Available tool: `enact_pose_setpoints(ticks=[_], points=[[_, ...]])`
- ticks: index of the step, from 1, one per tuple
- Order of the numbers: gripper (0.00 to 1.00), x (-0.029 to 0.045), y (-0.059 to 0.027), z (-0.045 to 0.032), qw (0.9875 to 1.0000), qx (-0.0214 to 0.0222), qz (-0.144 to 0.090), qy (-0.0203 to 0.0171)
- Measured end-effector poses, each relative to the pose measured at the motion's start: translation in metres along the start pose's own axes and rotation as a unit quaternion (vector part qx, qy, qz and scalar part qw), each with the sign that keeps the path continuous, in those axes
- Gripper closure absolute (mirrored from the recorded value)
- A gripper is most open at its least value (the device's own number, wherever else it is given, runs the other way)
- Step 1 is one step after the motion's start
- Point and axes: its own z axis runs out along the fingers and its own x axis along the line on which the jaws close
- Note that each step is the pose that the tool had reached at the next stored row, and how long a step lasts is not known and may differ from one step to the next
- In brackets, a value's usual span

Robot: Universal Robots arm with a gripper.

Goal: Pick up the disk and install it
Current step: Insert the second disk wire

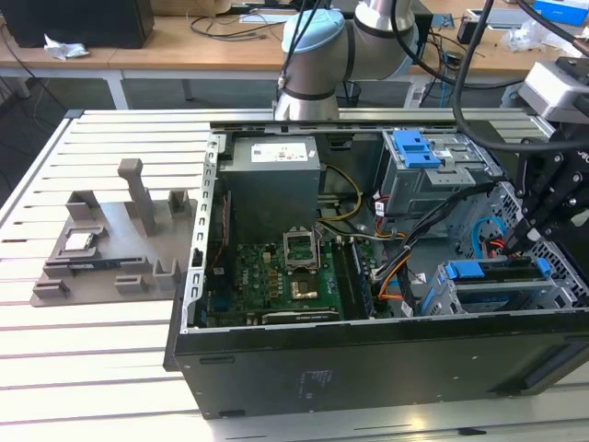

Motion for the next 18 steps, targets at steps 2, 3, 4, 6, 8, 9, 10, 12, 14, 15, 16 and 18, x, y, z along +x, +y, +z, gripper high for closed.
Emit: enact_pose_setpoints(ticks=[2, 3, 4, 6, 8, 9, 10, 12, 14, 15, 16, 18], points=[[0.9, 0.0007, -0.0001, 0.0014, 1.0, 0.0, -0.007, 0.0011], [0.9, 0.0012, -0.0002, 0.0021, 1.0, 0.0, -0.01, 0.0015], [0.9, 0.0023, -0.0003, 0.0032, 1.0, 0.0, -0.01, 0.0014], [0.9, 0.0038, -0.0003, 0.0042, 1.0, 0.0, -0.01, 0.0014], [0.9, 0.0053, -0.0004, 0.0054, 1.0, 0.0, -0.01, 0.0014], [0.9, 0.006, -0.0005, 0.0065, 1.0, 0.0, -0.01, 0.0013], [0.9, 0.0061, -0.0007, 0.0082, 1.0, 0.0, -0.01, 0.0014], [0.9, 0.0061, -0.001, 0.0109, 1.0, 0.0, -0.01, 0.0014], [0.9, 0.0061, -0.0013, 0.014, 1.0, 0.0, -0.01, 0.0014], [0.9, 0.0061, -0.0014, 0.0149, 1.0, 0.0, -0.01, 0.0014], [0.9, 0.0061, -0.0015, 0.0155, 1.0, 0.0, -0.01, 0.0014], [0.9, 0.0061, -0.0017, 0.0165, 1.0, 0.0, -0.01, 0.0014]])
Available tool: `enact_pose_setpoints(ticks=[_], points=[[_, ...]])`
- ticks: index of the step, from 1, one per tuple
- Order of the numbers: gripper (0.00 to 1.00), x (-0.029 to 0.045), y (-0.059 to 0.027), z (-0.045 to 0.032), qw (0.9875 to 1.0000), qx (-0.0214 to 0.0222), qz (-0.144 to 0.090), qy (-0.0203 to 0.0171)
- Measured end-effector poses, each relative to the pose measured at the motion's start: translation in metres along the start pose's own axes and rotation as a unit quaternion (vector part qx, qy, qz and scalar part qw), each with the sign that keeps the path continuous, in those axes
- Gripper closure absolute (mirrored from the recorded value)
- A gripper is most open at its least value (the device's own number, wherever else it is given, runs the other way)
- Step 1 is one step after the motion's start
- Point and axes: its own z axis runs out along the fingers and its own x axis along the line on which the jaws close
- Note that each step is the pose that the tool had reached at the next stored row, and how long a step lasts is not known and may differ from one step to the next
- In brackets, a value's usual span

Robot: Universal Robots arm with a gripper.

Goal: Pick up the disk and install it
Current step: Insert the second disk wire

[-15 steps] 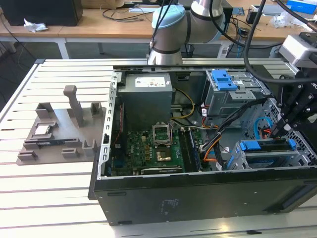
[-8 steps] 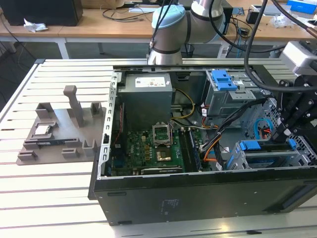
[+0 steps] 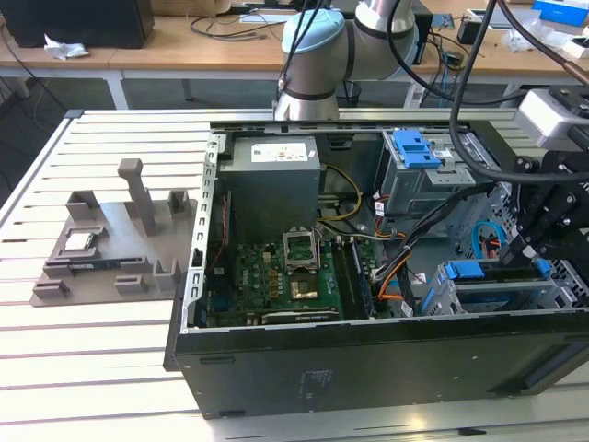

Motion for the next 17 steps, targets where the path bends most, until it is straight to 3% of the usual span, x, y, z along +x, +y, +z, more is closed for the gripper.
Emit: enact_pose_setpoints(ticks=[6, 9, 17], points=[[0.9, -0.0004, -0.0004, 0.002, 1.0, 0.0, 0.0, 0.0], [0.9, -0.0046, -0.0005, 0.0021, 1.0, 0.0, 0.0, 0.0], [0.9, -0.0019, 0.0001, 0.0043, 1.0, 0.0, 0.0, 0.0003]])
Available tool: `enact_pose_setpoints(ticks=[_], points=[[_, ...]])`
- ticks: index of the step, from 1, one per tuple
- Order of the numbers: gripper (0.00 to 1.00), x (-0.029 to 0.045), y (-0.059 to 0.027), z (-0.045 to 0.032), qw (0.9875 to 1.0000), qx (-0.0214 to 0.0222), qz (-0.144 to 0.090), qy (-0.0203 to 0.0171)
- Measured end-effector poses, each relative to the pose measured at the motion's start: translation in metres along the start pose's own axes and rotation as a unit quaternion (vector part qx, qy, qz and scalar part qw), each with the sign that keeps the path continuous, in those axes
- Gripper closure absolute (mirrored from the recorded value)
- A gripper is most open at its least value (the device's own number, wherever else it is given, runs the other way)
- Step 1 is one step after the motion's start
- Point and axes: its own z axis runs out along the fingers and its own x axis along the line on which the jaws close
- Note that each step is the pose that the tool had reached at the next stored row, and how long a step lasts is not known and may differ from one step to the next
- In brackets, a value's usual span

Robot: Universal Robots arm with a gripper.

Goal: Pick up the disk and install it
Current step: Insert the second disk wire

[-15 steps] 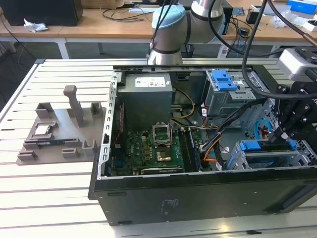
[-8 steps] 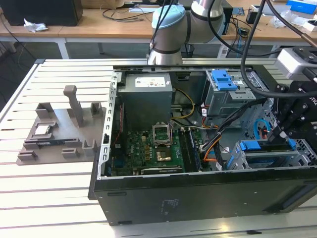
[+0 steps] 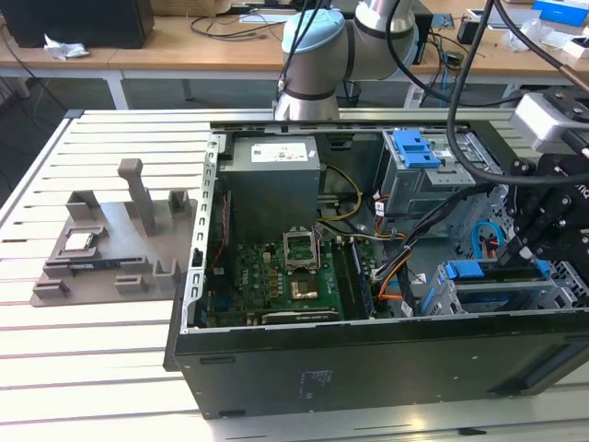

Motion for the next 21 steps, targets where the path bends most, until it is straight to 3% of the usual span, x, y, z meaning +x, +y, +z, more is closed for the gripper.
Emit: enact_pose_setpoints(ticks=[2, 3, 5, 6, 8, 10, 12, 13, 14, 16, 19, 21], points=[[0.9, -0.0001, 0.0002, 0.0005, 1.0, 0.0, 0.0, -0.0002], [0.9, -0.0062, 0.0002, 0.0006, 1.0, 0.0, -0.002, 0.0], [0.9, -0.0065, 0.0, 0.0022, 1.0, 0.0, -0.003, 0.0002], [0.84, -0.0064, -0.0006, -0.0001, 1.0, 0.0, -0.003, -0.0001], [0.84, -0.0066, 0.0003, -0.0085, 1.0, 0.0, -0.003, 0.0001], [0.84, -0.007, 0.0021, -0.0256, 1.0, 0.0, -0.003, 0.0002], [0.84, -0.0078, 0.0028, -0.033, 1.0, 0.0, -0.003, 0.0001], [0.9, -0.0082, 0.0034, -0.038, 1.0, 0.0, -0.003, 0.0002], [0.9, -0.0084, 0.0037, -0.0411, 1.0, 0.0, -0.003, 0.0002], [0.9, -0.0094, 0.005, -0.0545, 1.0, 0.0, -0.003, 0.0001], [0.9, -0.0095, 0.0058, -0.0622, 1.0, 0.0, -0.003, 0.0001], [0.9, -0.0095, 0.0059, -0.0628, 1.0, 0.0, -0.003, -0.0001]])
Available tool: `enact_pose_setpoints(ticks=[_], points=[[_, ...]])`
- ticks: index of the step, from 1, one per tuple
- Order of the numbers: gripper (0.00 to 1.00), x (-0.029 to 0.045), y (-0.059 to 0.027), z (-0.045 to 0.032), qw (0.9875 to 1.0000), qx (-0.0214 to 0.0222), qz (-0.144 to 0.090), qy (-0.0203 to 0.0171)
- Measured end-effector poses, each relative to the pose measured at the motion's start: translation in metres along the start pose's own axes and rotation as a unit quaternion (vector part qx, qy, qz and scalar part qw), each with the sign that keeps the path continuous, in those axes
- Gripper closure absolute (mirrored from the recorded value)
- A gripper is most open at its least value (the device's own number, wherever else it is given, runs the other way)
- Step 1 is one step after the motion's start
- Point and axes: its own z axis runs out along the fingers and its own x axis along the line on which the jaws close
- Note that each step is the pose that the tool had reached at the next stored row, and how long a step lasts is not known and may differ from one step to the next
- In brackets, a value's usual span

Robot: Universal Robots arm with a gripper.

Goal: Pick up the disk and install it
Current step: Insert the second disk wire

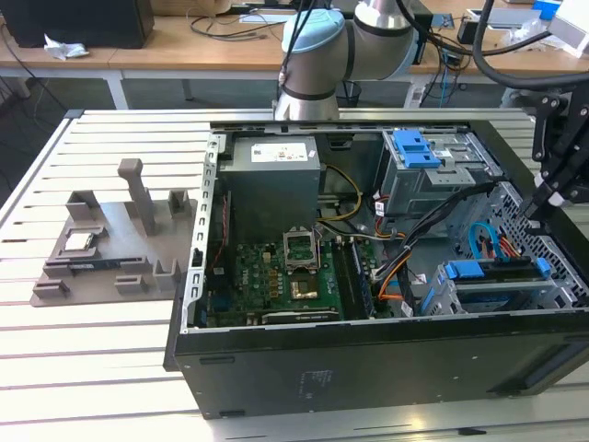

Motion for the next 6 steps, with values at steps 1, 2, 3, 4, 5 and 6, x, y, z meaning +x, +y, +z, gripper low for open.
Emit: enact_pose_setpoints(ticks=[1, 2, 3, 4, 5, 6], points=[[0.9, 0.0, 0.0, 0.0, 1.0, 0.0, 0.0, 0.0], [0.9, -0.0001, 0.0, -0.0001, 1.0, 0.0, 0.0, 0.0001], [0.9, 0.0, 0.0, -0.0002, 1.0, 0.0, 0.0, 0.0001], [0.9, 0.0, 0.0, -0.0002, 1.0, 0.0, 0.0, 0.0001], [0.9, 0.0, 0.0, -0.0002, 1.0, 0.0, 0.0, 0.0001], [0.9, 0.0, 0.0, -0.0002, 1.0, 0.0, 0.0, 0.0001]])
